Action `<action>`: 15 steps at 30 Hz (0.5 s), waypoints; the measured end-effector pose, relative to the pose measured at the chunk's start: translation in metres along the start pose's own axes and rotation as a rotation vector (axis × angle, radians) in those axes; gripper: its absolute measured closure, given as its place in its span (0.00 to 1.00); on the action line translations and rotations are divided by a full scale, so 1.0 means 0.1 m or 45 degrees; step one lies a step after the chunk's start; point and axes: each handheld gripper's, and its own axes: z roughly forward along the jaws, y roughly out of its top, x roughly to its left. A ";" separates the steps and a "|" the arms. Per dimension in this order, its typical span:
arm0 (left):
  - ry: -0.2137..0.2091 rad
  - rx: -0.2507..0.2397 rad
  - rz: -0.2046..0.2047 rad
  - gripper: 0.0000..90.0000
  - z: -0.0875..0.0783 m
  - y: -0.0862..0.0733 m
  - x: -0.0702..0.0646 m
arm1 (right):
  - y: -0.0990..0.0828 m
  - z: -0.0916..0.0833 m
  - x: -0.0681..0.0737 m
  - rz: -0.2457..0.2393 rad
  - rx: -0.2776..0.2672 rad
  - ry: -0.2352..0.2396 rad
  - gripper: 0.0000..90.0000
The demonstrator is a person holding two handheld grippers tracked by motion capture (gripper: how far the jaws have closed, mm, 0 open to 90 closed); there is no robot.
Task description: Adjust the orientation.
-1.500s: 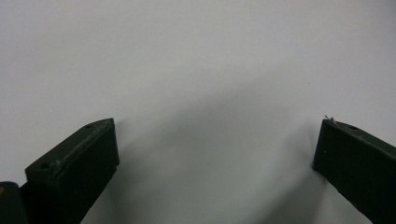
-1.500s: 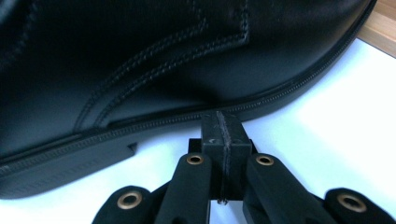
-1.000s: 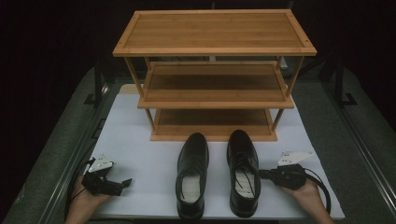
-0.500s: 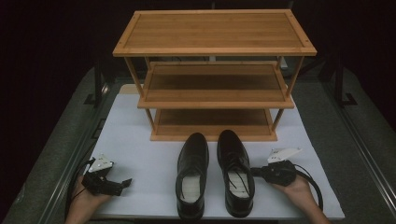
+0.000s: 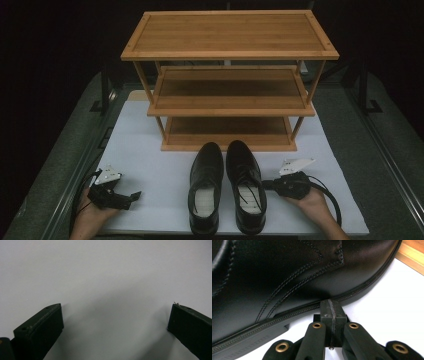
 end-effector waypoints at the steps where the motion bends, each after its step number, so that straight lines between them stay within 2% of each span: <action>1: 0.000 0.000 0.000 0.00 0.00 0.00 0.00 | 0.01 0.01 0.01 -0.004 -0.001 0.005 1.00; 15: 0.001 0.000 0.003 0.00 0.00 0.00 0.00 | 0.03 0.04 0.10 -0.021 -0.001 0.042 1.00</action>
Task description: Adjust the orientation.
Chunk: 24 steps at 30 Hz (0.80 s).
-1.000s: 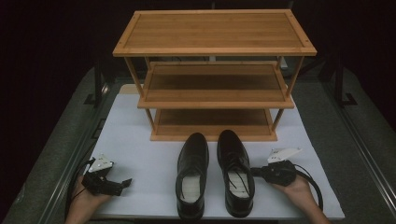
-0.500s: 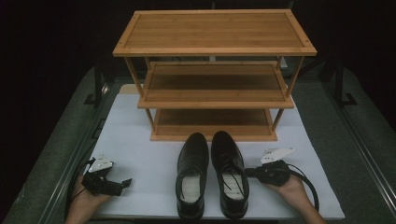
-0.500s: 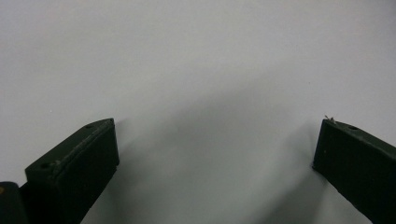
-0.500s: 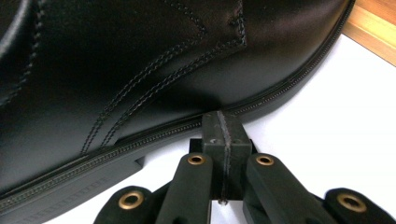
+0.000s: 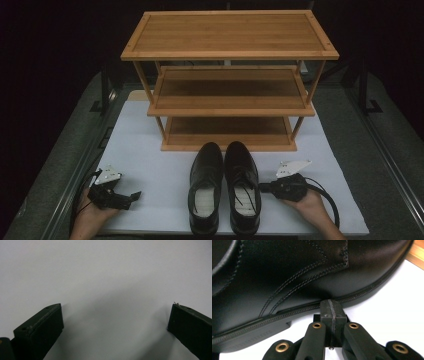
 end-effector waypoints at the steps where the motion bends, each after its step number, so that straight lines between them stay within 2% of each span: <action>1: 0.000 0.000 0.000 0.00 0.00 0.00 0.00 | 0.00 0.00 0.01 -0.008 0.000 0.004 1.00; 7: 0.000 0.000 0.000 0.00 0.00 0.00 0.00 | 0.01 0.03 0.07 -0.023 0.006 0.029 1.00; 12: 0.000 0.000 0.000 0.00 0.00 0.00 0.00 | 0.01 0.03 0.06 -0.010 0.002 0.040 1.00; 13: -0.001 0.000 -0.001 0.00 0.00 0.00 0.00 | 0.00 0.02 0.05 -0.007 0.003 0.039 0.97; 14: -0.001 0.000 -0.001 0.00 0.00 0.00 0.00 | 0.00 0.02 0.04 -0.002 0.006 0.029 0.89; 20: -0.005 0.004 -0.004 0.00 -0.01 0.01 0.01 | -0.02 -0.13 -0.02 0.065 -0.040 -0.033 0.80; 21: -0.003 0.004 0.001 0.00 -0.01 0.01 0.00 | -0.02 -0.19 -0.02 0.082 -0.062 -0.066 0.73; 23: -0.006 0.000 -0.004 0.00 -0.01 0.02 0.00 | -0.02 -0.23 -0.02 0.102 -0.074 -0.093 0.67; 24: -0.006 0.000 -0.004 0.02 -0.01 0.02 0.00 | -0.02 -0.23 -0.02 0.102 -0.074 -0.093 0.67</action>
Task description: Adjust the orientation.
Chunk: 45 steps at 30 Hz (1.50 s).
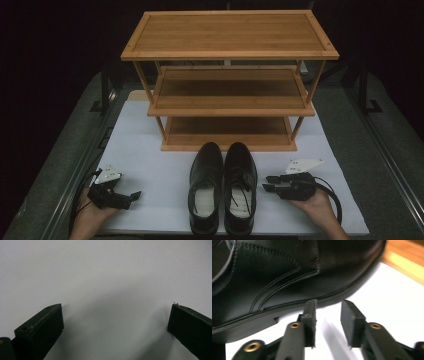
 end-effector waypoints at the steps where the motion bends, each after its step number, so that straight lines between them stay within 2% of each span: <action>1: -0.012 -0.011 0.001 0.04 -0.02 0.02 -0.01 | 0.01 -0.04 0.00 0.006 -0.005 -0.037 0.60; 4: -0.018 -0.024 0.000 0.04 -0.04 0.07 -0.05 | 0.01 -0.07 0.00 0.029 -0.011 -0.059 0.55; 5: -0.036 -0.038 0.002 0.05 -0.06 0.12 -0.09 | 0.02 -0.11 0.00 0.049 -0.021 -0.064 0.51; 10: -0.067 -0.087 -0.008 0.06 -0.09 0.23 -0.21 | 0.06 -0.22 0.04 0.077 -0.069 -0.092 0.47; 11: -0.104 -0.114 -0.012 0.08 -0.10 0.28 -0.27 | 0.07 -0.23 0.06 0.075 -0.079 -0.094 0.47; 15: -0.158 -0.166 0.002 0.15 -0.13 0.40 -0.40 | 0.11 -0.26 0.10 0.070 -0.106 -0.084 0.47; 19: -0.201 -0.200 0.016 0.16 -0.14 0.51 -0.49 | 0.15 -0.27 0.13 0.058 -0.120 -0.075 0.47; 20: -0.233 -0.219 0.019 0.16 -0.14 0.58 -0.57 | 0.18 -0.27 0.15 0.045 -0.128 -0.062 0.47; 23: -0.285 -0.236 0.037 0.16 -0.13 0.67 -0.67 | 0.22 -0.28 0.18 0.045 -0.149 -0.046 0.47; 24: -0.285 -0.236 0.037 0.16 -0.13 0.67 -0.67 | 0.23 -0.29 0.19 0.043 -0.155 -0.044 0.47; 25: -0.311 -0.243 0.055 0.16 -0.12 0.73 -0.74 | 0.25 -0.29 0.20 0.039 -0.160 -0.042 0.46; 27: -0.323 -0.243 0.067 0.16 -0.11 0.76 -0.77 | 0.26 -0.30 0.21 0.041 -0.164 -0.035 0.46; 28: -0.349 -0.249 0.086 0.16 -0.08 0.84 -0.84 | 0.30 -0.31 0.24 0.032 -0.176 -0.020 0.46; 29: -0.349 -0.249 0.086 0.16 -0.08 0.84 -0.84 | 0.32 -0.31 0.26 0.026 -0.182 -0.017 0.46; 31: -0.382 -0.261 0.109 0.16 -0.05 0.92 -0.91 | 0.36 -0.31 0.28 0.027 -0.199 0.000 0.46; 39: -0.445 -0.267 0.156 0.16 0.07 1.11 -1.09 | 0.45 -0.25 0.37 -0.011 -0.195 0.024 0.46; 40: -0.451 -0.271 0.163 0.19 0.08 1.12 -1.10 | 0.46 -0.24 0.37 -0.010 -0.199 0.024 0.46; 45: -0.473 -0.279 0.185 0.20 0.16 1.21 -1.19 | 0.52 -0.13 0.43 -0.013 -0.201 0.062 0.46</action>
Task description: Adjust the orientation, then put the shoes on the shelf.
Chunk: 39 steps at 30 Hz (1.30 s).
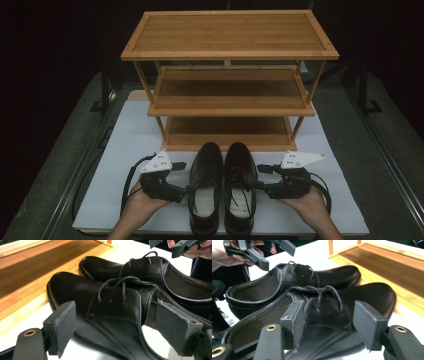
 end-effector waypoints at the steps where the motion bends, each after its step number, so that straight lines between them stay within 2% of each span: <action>1: -0.004 0.002 0.004 0.20 0.02 0.01 -0.01 | 0.00 0.02 0.01 -0.001 0.002 0.004 0.45; 7: -0.027 -0.011 0.008 0.21 0.12 0.00 -0.03 | 0.03 0.14 0.08 -0.020 0.018 0.029 0.42; 8: -0.041 -0.034 0.010 0.26 0.14 -0.01 -0.03 | 0.03 0.20 0.10 -0.026 0.028 0.043 0.42; 12: -0.058 -0.064 -0.002 0.26 0.15 -0.01 -0.03 | 0.03 0.25 0.11 -0.035 0.030 0.061 0.42; 15: -0.056 -0.090 -0.005 0.30 0.12 -0.01 -0.02 | 0.04 0.22 0.10 -0.034 0.000 0.051 0.43; 18: -0.057 -0.143 -0.027 0.35 0.06 0.00 0.00 | 0.05 0.15 0.07 -0.016 -0.040 0.039 0.45; 21: -0.057 -0.141 -0.029 0.37 0.04 0.01 0.02 | 0.05 0.14 0.06 -0.017 -0.036 0.020 0.46; 22: -0.065 -0.138 -0.039 0.37 0.05 0.00 0.02 | 0.04 0.16 0.05 -0.019 -0.010 0.008 0.47; 25: -0.070 -0.143 -0.039 0.39 0.05 -0.01 0.02 | 0.03 0.17 0.05 -0.012 -0.002 0.007 0.48; 29: -0.042 -0.160 -0.032 0.39 0.01 0.01 0.04 | 0.01 0.18 0.03 -0.016 0.013 -0.012 0.50; 31: -0.040 -0.139 -0.039 0.39 0.04 0.00 0.06 | -0.02 0.19 0.02 0.000 0.020 -0.008 0.50; 39: -0.063 -0.063 -0.013 0.43 0.14 -0.05 0.01 | -0.04 0.23 0.03 0.004 0.041 0.008 0.54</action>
